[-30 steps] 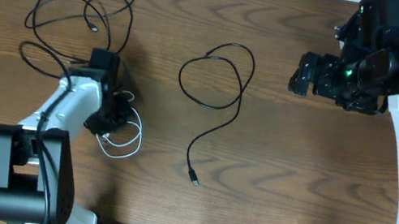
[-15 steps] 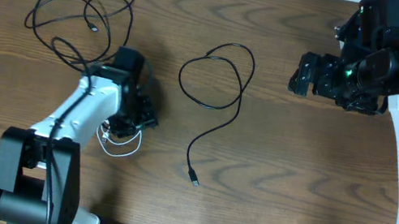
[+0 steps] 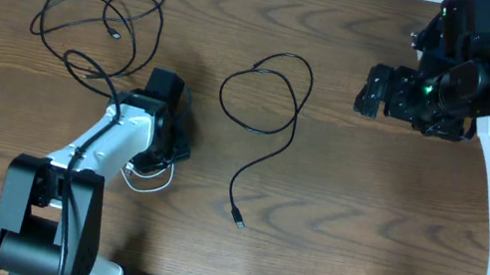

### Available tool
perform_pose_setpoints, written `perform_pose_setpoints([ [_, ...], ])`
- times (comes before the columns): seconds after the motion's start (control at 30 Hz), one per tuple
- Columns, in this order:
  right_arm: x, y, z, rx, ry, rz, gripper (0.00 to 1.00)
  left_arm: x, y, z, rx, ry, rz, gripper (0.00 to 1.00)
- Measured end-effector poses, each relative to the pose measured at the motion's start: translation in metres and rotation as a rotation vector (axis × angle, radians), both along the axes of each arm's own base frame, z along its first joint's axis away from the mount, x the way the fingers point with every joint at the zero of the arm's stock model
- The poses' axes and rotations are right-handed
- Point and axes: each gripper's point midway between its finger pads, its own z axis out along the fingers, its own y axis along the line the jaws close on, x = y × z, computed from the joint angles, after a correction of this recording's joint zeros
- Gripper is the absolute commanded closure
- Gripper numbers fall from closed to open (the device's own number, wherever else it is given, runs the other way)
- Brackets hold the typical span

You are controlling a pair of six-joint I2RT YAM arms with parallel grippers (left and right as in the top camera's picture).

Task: Untangle cables

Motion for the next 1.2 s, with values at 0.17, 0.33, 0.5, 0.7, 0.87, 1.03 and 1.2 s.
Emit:
perform_pose_setpoints([
  [0.17,0.0,0.0,0.0,0.0,0.0,0.0,0.01,-0.003,0.001,-0.002,0.002,0.009,0.0,0.56],
  [0.33,0.0,0.0,0.0,0.0,0.0,0.0,0.01,0.001,0.0,-0.002,-0.001,-0.011,0.0,0.56],
  [0.5,0.0,0.0,0.0,0.0,0.0,0.0,0.01,-0.002,0.0,-0.006,0.0,-0.001,0.002,0.65],
  [0.7,0.0,0.0,0.0,0.0,0.0,0.0,0.01,-0.001,0.0,-0.011,0.001,0.004,-0.001,0.68],
  [0.87,0.0,0.0,0.0,0.0,0.0,0.0,0.01,0.005,0.001,-0.011,0.006,-0.02,0.002,0.92],
  [1.03,0.0,0.0,0.0,0.0,0.0,0.0,0.01,0.009,0.003,-0.011,0.023,-0.033,-0.002,0.92],
  [1.2,0.0,0.0,0.0,0.0,0.0,0.0,0.01,0.014,0.019,-0.007,0.077,-0.025,0.029,0.93],
])
